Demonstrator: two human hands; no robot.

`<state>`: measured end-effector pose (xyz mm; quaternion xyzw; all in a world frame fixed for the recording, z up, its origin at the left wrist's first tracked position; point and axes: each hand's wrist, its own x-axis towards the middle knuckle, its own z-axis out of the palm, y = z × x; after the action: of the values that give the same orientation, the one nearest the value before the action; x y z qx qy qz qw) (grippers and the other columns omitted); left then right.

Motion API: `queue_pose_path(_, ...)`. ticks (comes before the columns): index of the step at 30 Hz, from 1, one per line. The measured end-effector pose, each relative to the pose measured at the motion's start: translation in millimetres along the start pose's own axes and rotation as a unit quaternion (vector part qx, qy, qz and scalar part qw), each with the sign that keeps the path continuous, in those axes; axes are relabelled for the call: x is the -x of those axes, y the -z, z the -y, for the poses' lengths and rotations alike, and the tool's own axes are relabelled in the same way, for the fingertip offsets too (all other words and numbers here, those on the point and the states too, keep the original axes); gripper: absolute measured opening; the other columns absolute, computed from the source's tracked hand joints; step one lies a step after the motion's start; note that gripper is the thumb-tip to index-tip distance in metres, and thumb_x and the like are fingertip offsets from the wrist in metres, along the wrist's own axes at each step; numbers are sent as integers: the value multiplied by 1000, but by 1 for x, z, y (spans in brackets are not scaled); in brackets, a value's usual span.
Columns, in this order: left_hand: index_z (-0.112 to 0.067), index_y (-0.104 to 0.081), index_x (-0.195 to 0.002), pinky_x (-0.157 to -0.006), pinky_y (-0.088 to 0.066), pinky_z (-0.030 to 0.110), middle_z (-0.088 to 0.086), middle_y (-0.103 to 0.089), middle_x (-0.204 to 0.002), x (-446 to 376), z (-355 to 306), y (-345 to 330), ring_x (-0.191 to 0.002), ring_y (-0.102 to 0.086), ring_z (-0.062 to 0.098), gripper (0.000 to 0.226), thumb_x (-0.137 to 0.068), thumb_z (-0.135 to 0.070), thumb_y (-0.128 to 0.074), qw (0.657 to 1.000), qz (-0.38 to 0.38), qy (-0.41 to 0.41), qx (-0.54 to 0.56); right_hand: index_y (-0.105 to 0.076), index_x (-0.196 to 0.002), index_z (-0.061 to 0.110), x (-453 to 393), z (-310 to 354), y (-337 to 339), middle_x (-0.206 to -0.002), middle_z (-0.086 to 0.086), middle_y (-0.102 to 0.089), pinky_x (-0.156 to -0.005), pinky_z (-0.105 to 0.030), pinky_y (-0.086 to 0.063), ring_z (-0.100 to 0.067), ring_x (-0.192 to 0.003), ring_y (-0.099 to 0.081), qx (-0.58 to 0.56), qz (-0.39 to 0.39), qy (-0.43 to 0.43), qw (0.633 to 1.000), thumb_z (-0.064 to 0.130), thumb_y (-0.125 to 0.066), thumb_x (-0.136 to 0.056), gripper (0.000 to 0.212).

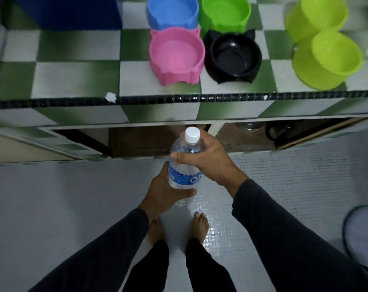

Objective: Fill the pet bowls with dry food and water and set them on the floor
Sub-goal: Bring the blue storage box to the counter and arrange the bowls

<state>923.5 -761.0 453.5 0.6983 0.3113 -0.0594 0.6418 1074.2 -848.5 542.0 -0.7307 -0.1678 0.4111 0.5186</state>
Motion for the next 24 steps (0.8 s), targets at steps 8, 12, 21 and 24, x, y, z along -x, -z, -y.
queue_pose_path(8,-40,-46,-142,-101,-56,39,-18,-67,-131,35,-83,21,-117,-65,3,101,-56,-54,-96,1000,-1,-29,8,-66,-105,29,36,96,13,-103,9,-75,-91,-43,-60,-11,-99,-72,31,1,27,999,39,-91,-69,45)
queue_pose_path(12,-39,-44,-146,-105,-53,47,-14,-63,-138,48,-127,31,-126,-62,10,103,-60,-52,-98,998,-7,-67,-8,-66,-105,28,51,139,19,-100,7,-76,-90,-40,-60,-11,-96,-72,27,-15,45,998,35,-93,-68,46)
queue_pose_path(21,-38,-53,-137,-102,-56,43,-16,-71,-125,63,-210,54,-113,-68,6,86,-65,-30,-99,994,10,-110,19,-68,-102,26,81,227,31,-97,5,-77,-88,-38,-61,-13,-91,-74,28,-66,103,992,23,-93,-70,41)
queue_pose_path(24,-37,-54,-137,-104,-55,38,-16,-70,-127,64,-241,58,-117,-67,6,81,-69,-21,-96,989,32,-146,16,-67,-102,33,87,250,39,-98,11,-76,-89,-39,-61,-10,-93,-73,42,-89,119,988,31,-93,-68,43)
